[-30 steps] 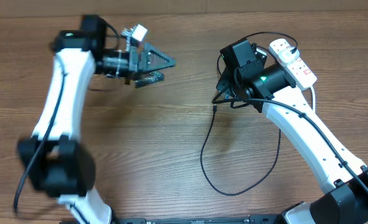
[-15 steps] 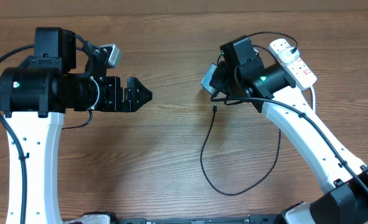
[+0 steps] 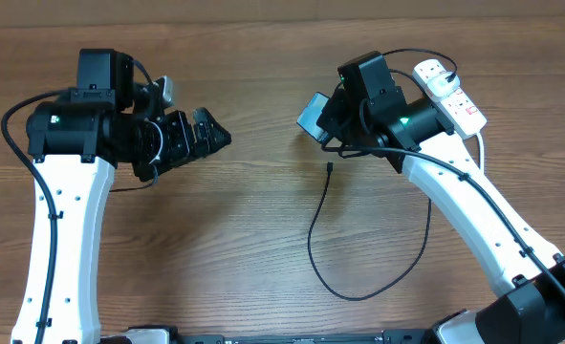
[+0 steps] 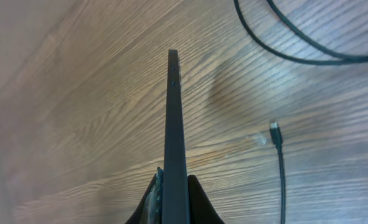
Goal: Plug charger to phone and switch on socket
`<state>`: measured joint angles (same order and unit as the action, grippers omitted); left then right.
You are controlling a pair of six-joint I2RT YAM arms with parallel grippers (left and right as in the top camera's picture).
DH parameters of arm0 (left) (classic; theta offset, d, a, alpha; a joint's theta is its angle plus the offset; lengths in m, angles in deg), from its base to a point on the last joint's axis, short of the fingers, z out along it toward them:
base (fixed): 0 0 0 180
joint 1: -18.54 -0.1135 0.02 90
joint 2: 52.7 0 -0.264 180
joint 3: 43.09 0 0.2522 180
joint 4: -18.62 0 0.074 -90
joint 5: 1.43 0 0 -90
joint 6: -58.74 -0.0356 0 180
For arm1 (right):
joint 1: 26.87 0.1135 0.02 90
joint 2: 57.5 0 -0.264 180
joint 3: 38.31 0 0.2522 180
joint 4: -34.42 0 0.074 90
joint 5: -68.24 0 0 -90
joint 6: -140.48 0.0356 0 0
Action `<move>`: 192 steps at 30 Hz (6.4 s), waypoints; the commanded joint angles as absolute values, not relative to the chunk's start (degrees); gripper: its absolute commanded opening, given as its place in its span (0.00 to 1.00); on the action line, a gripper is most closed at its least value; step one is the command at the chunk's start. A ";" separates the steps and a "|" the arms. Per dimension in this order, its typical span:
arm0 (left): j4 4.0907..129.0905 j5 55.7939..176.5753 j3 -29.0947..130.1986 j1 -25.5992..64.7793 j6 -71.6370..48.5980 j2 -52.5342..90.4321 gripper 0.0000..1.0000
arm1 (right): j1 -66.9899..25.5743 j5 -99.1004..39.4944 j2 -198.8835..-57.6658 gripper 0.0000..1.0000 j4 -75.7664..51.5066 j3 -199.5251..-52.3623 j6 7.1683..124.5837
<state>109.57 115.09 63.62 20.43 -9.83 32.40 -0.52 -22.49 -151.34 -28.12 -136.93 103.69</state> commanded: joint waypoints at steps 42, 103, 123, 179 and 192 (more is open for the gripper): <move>87.85 135.53 63.29 24.96 41.39 46.30 0.81 | 1.09 -53.75 -151.08 0.04 -12.51 -137.91 149.06; 87.80 131.59 63.29 24.93 61.14 46.30 0.04 | 4.31 -52.72 -151.08 0.24 -9.82 -137.91 159.95; 88.50 104.71 63.14 25.90 0.88 46.30 0.04 | 3.65 -23.89 -151.08 1.00 -29.01 -137.91 106.77; 83.17 115.18 52.56 28.65 -23.49 46.30 0.04 | -1.16 -22.30 -173.57 0.33 -25.41 -129.89 82.31; 83.15 115.18 52.56 28.65 -23.33 46.30 0.04 | -1.05 -21.88 -173.57 0.19 -21.67 -126.63 82.33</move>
